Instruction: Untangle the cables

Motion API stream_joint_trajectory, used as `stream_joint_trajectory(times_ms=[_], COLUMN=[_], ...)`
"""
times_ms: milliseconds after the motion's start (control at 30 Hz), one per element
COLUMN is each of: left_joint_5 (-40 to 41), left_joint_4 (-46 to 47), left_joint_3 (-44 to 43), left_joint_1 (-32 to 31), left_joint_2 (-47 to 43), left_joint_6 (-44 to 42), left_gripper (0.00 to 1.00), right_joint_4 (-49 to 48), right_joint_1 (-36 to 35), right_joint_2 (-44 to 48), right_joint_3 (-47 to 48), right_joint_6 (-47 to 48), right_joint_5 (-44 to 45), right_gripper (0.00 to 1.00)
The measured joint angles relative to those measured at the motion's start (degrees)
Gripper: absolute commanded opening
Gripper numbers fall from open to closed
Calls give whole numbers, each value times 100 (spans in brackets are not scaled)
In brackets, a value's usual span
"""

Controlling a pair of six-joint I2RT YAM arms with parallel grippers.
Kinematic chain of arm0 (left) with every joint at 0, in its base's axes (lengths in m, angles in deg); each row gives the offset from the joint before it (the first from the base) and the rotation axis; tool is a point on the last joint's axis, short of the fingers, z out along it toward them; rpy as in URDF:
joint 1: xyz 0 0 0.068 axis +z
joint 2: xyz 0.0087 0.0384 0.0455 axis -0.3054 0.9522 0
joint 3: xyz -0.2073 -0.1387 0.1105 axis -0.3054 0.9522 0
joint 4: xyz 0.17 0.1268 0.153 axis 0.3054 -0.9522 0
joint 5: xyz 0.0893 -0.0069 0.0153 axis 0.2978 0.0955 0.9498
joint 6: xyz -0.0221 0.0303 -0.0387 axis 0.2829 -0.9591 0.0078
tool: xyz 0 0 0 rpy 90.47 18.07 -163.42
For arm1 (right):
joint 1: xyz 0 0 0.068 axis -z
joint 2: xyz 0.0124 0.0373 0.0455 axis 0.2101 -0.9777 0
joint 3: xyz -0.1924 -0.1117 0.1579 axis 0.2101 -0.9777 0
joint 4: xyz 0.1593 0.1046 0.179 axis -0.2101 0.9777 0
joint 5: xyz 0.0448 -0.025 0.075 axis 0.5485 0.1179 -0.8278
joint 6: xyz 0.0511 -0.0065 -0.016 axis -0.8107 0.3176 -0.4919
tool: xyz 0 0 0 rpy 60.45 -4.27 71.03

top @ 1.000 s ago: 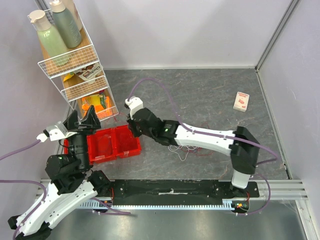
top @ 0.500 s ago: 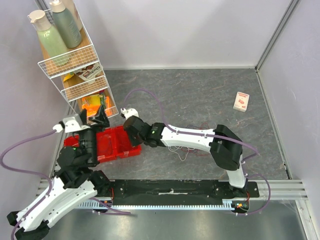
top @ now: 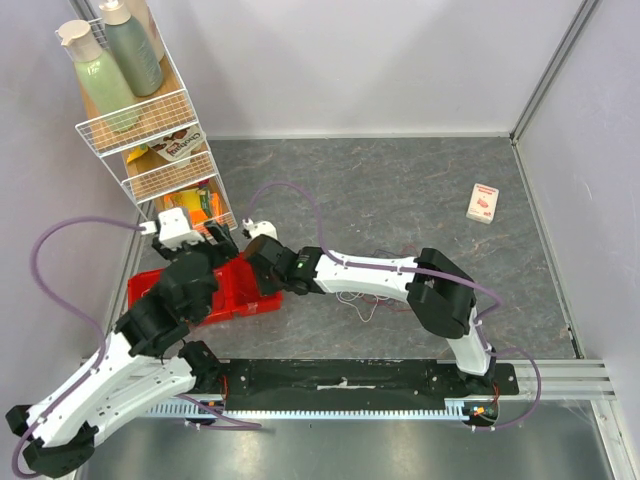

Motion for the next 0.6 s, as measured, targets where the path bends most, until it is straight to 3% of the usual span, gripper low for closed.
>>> stream_joint_trajectory(times_ms=[200, 367, 600], left_joint_5=[-232, -356, -914], left_joint_4=[-1604, -2284, -2374], left_joint_3=[-52, -52, -37], left_joint_1=[0, 0, 13], left_joint_2=[669, 560, 350], left_joint_6=[1128, 1600, 1799], left_gripper=[82, 80, 79], right_joint_4=[-317, -649, -935], right_joint_1=[9, 57, 262], right_joint_2=[557, 1410, 2656], right_joint_3=[-713, -1467, -2437], right_joint_6=[140, 245, 520], right_joint_5=[-260, -367, -387], right_gripper=[58, 73, 74])
